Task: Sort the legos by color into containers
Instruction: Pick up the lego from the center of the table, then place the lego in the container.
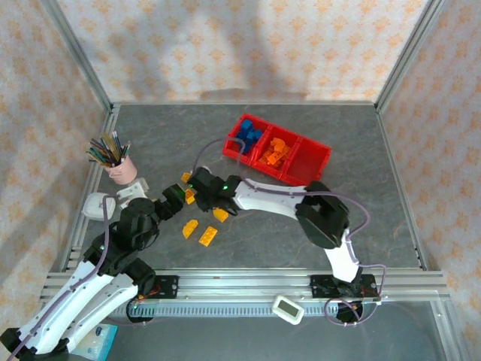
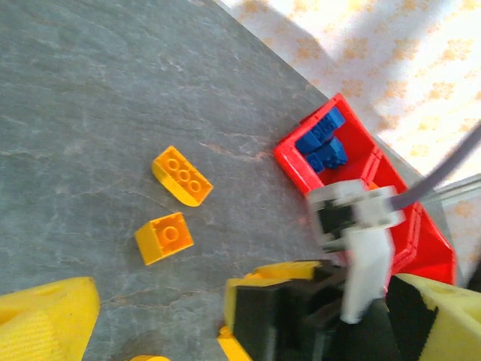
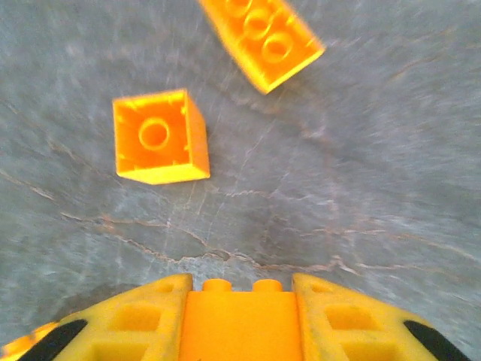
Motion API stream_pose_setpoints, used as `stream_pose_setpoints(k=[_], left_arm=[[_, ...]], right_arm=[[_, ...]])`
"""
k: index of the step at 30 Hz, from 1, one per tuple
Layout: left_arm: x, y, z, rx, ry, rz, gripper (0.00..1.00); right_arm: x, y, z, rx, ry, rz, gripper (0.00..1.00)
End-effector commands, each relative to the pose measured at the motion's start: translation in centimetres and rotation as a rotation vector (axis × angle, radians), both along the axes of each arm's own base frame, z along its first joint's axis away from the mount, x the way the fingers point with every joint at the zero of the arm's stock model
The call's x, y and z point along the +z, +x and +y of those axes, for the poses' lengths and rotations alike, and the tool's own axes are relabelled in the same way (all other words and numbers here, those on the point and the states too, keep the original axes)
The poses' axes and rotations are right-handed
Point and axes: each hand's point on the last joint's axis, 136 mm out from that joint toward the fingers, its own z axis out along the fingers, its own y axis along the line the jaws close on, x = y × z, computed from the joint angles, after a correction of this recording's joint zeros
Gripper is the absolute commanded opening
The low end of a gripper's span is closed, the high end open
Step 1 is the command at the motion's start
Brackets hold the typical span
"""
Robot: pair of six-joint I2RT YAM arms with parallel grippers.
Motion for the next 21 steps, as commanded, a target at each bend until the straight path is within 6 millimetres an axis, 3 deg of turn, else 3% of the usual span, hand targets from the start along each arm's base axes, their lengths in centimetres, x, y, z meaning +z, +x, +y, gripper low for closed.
stream_pose_setpoints(k=[1, 8, 15, 21], left_arm=[[3.1, 1.1, -1.9, -0.079, -0.053, -0.089, 0.99], [4.0, 3.3, -5.6, -0.211, -0.067, -0.116, 0.99], [4.1, 5.4, -10.1, -0.371, -0.09, -0.112, 0.99], [3.7, 6.7, -13.0, -0.464, -0.098, -0.107, 0.99]], right_arm=[[4.0, 2.2, -3.7, -0.156, 0.063, -0.057, 0.3], [6.6, 5.1, -13.3, -0.429, 0.099, -0.105, 0.32], [7.2, 7.8, -24.6, -0.715, 0.082, -0.153, 0.32], [6.1, 9.4, -32.3, -0.899, 0.061, -0.169, 0.32]])
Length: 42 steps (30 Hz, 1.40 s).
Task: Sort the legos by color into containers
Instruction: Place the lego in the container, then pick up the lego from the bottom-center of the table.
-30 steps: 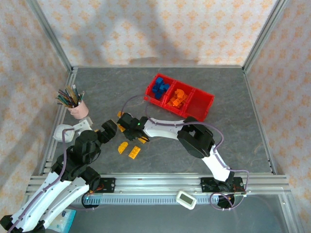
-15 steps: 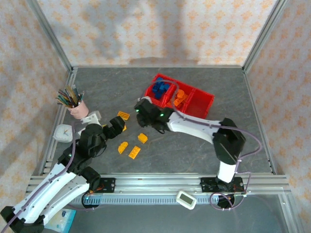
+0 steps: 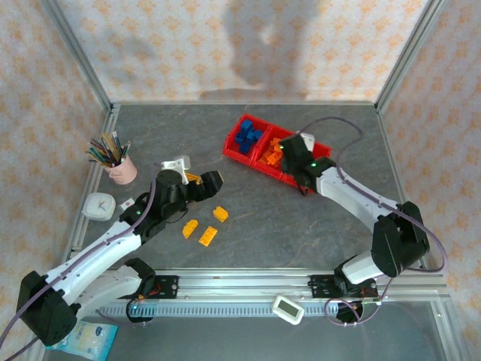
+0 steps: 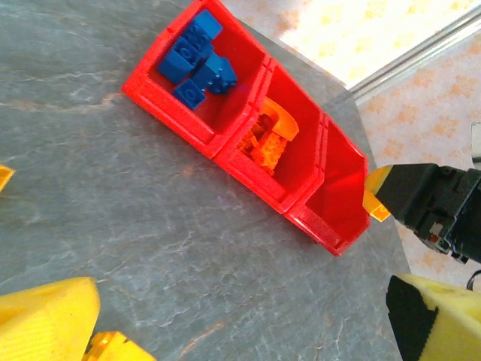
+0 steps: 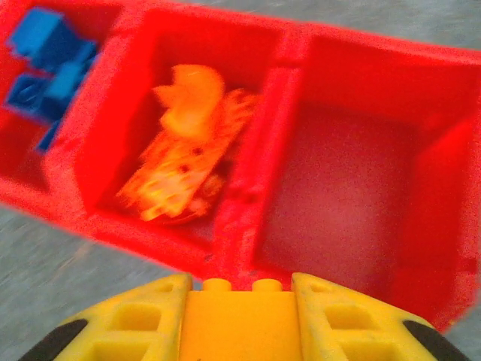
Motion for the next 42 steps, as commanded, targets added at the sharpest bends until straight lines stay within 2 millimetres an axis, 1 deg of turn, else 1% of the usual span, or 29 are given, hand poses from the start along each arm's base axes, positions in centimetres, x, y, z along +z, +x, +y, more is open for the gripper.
stream_pose_setpoints(k=[1, 2, 6, 8, 10, 13, 16, 19, 22, 25, 27, 30, 33, 35, 38, 42], left_arm=[[3.2, 0.8, -2.5, -0.09, -0.051, -0.096, 0.99], [3.1, 0.9, -3.0, -0.102, -0.049, -0.093, 0.99], [2.9, 1.2, -4.6, -0.138, -0.043, -0.094, 0.99], [2.8, 1.3, -5.1, -0.148, -0.041, -0.091, 0.99], [2.8, 1.4, -5.3, -0.153, -0.038, -0.092, 0.99], [2.9, 1.5, -5.2, -0.148, -0.033, -0.095, 0.99], [3.0, 1.4, -4.9, -0.136, -0.024, -0.103, 0.99], [3.2, 1.4, -4.5, -0.123, -0.014, -0.111, 0.99], [3.0, 1.2, -3.7, -0.097, 0.005, -0.106, 0.99], [2.8, 0.7, -2.6, -0.064, 0.02, -0.106, 0.99], [2.7, 0.4, -1.8, -0.041, 0.029, -0.106, 0.99], [2.6, -0.4, -0.4, -0.002, 0.048, -0.1, 0.99], [2.3, -1.1, 1.2, 0.05, 0.068, -0.084, 0.99], [2.1, -1.8, 2.3, 0.082, 0.074, -0.072, 0.99], [1.7, -2.7, 3.7, 0.124, 0.083, -0.059, 0.99], [1.2, -3.9, 5.5, 0.176, 0.098, -0.035, 0.99]], right_arm=[[0.0, 0.9, -3.7, -0.109, -0.018, -0.03, 0.32], [-0.2, 1.4, -4.5, -0.122, -0.019, -0.028, 0.32], [-1.2, 3.5, -6.3, -0.151, -0.028, -0.024, 0.32], [-1.8, 4.6, -6.7, -0.151, -0.025, -0.008, 0.32], [-2.1, 5.4, -6.9, -0.149, -0.035, -0.005, 0.32], [-2.1, 6.2, -6.8, -0.148, -0.053, -0.006, 0.44], [-2.1, 6.5, -6.3, -0.126, -0.044, 0.003, 0.51], [-1.4, 6.5, -5.3, -0.08, -0.013, -0.006, 0.58], [-0.4, 5.6, -3.2, -0.016, -0.009, -0.022, 0.62], [0.6, 4.1, -0.3, 0.063, -0.021, -0.034, 0.64], [0.7, 3.0, 1.5, 0.109, -0.012, -0.03, 0.65], [0.4, 0.9, 4.9, 0.205, -0.009, -0.012, 0.66], [-0.2, -1.5, 8.6, 0.321, -0.01, 0.012, 0.69], [-1.1, -3.5, 11.3, 0.412, 0.013, 0.039, 0.7], [-2.4, -6.2, 14.4, 0.514, 0.013, 0.072, 0.71], [-4.6, -9.6, 17.6, 0.633, -0.069, 0.111, 0.74]])
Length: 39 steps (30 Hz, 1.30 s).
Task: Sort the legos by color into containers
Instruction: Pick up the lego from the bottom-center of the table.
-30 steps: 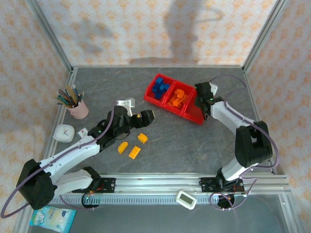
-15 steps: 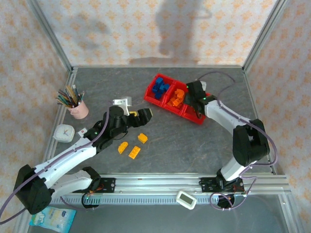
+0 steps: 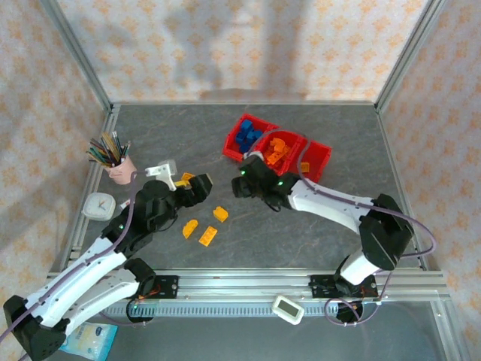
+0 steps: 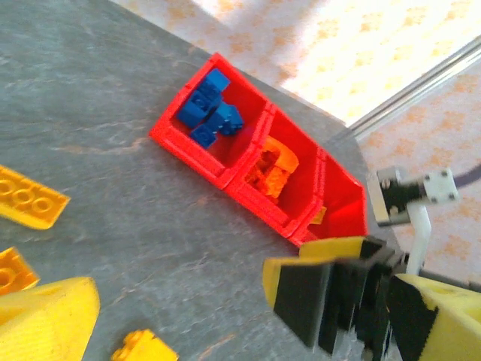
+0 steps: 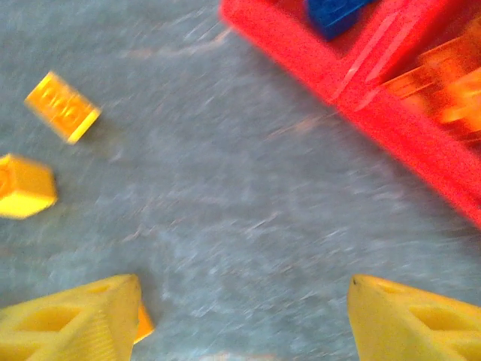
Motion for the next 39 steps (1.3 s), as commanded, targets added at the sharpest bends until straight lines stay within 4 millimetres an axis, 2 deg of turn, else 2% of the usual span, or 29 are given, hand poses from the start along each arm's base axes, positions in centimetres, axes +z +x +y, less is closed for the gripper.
stream_pose_setpoints(k=[1, 5, 7, 10, 16, 24, 32, 36, 39], left_arm=[[-2.0, -1.1, 2.3, 0.082, 0.049, 0.067, 0.99], [-2.5, -1.9, 3.5, 0.122, 0.052, 0.081, 0.99], [-2.8, -2.2, 3.9, 0.137, 0.048, 0.085, 0.99], [-2.9, -2.4, 4.2, 0.147, 0.04, 0.085, 0.99], [-2.8, -2.4, 4.6, 0.166, 0.046, 0.082, 0.99], [-2.8, -2.4, 4.7, 0.167, 0.048, 0.079, 0.99], [-3.0, -2.4, 4.8, 0.171, 0.052, 0.078, 0.99], [-2.8, -2.3, 4.5, 0.16, 0.046, 0.075, 0.99], [-2.6, -2.1, 4.2, 0.151, 0.04, 0.074, 0.99]], right_arm=[[-3.0, -2.8, 1.4, 0.089, -0.106, 0.034, 0.74], [-5.0, -5.9, 4.8, 0.21, -0.114, 0.052, 0.78], [-6.1, -6.8, 5.9, 0.248, -0.144, 0.053, 0.8], [-7.6, -6.9, 6.7, 0.253, -0.17, 0.068, 0.82], [-9.2, -5.2, 7.3, 0.229, -0.233, 0.032, 0.82], [-10.1, -3.1, 8.4, 0.214, -0.222, 0.035, 0.68], [-10.6, -2.5, 8.9, 0.225, -0.218, 0.048, 0.48], [-9.6, -2.2, 8.5, 0.202, -0.192, 0.047, 0.37], [-8.2, -1.9, 7.7, 0.167, -0.148, 0.051, 0.34]])
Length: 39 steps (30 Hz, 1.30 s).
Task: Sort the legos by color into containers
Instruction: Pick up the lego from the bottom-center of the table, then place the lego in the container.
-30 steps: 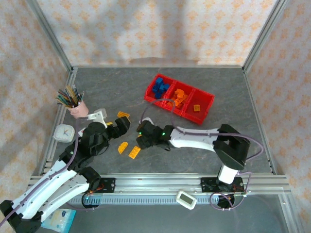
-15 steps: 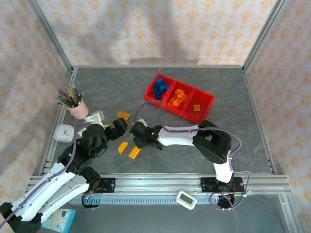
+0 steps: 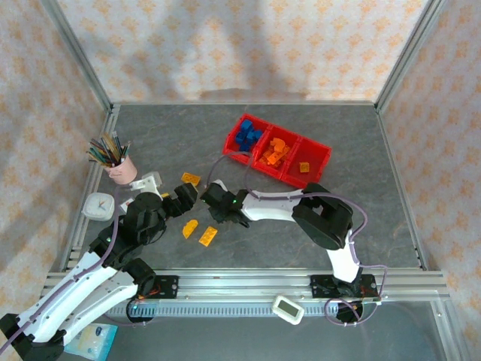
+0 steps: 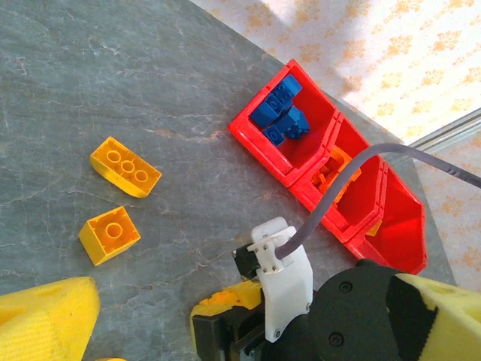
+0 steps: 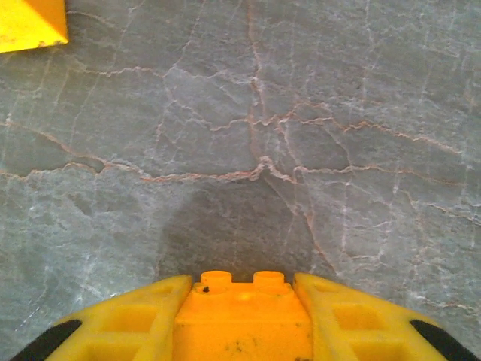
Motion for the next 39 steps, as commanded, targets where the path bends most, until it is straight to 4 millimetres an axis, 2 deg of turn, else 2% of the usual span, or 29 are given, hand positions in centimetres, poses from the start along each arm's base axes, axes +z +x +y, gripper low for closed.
stream_pose_setpoints(k=[1, 5, 9, 15, 19, 25, 28, 32, 37, 39], left_arm=[[-0.1, 0.2, -0.1, 0.006, 0.0, 0.0, 0.99], [0.3, 0.6, -1.0, -0.027, -0.015, -0.008, 0.99], [0.8, 1.4, -2.9, -0.093, -0.035, -0.015, 0.99], [0.5, 2.8, -6.2, -0.198, -0.05, 0.002, 0.99], [0.5, 3.6, -8.7, -0.261, -0.056, -0.003, 0.99], [0.6, 4.5, -12.0, -0.333, -0.057, -0.006, 0.99], [0.7, 4.9, -13.3, -0.357, -0.058, -0.01, 0.99], [0.6, 5.4, -14.0, -0.37, -0.045, -0.006, 0.99], [0.5, 5.8, -14.2, -0.365, -0.03, -0.006, 0.99], [0.6, 5.9, -14.1, -0.362, -0.026, -0.008, 0.99]], right_arm=[[3.1, 1.1, -1.0, -0.064, 0.076, -0.021, 0.33], [5.9, 2.0, -3.3, -0.146, 0.126, -0.05, 0.33], [8.7, 3.6, -7.0, -0.272, 0.15, -0.093, 0.32], [11.8, 7.2, -15.0, -0.503, 0.162, -0.167, 0.32], [13.0, 9.9, -20.8, -0.66, 0.154, -0.21, 0.32], [12.8, 13.7, -27.6, -0.83, 0.145, -0.237, 0.31], [12.2, 15.2, -29.4, -0.87, 0.148, -0.224, 0.3], [10.9, 17.2, -30.8, -0.897, 0.155, -0.203, 0.29], [8.8, 19.2, -31.4, -0.91, 0.142, -0.172, 0.29], [8.4, 19.7, -31.5, -0.91, 0.133, -0.162, 0.33]])
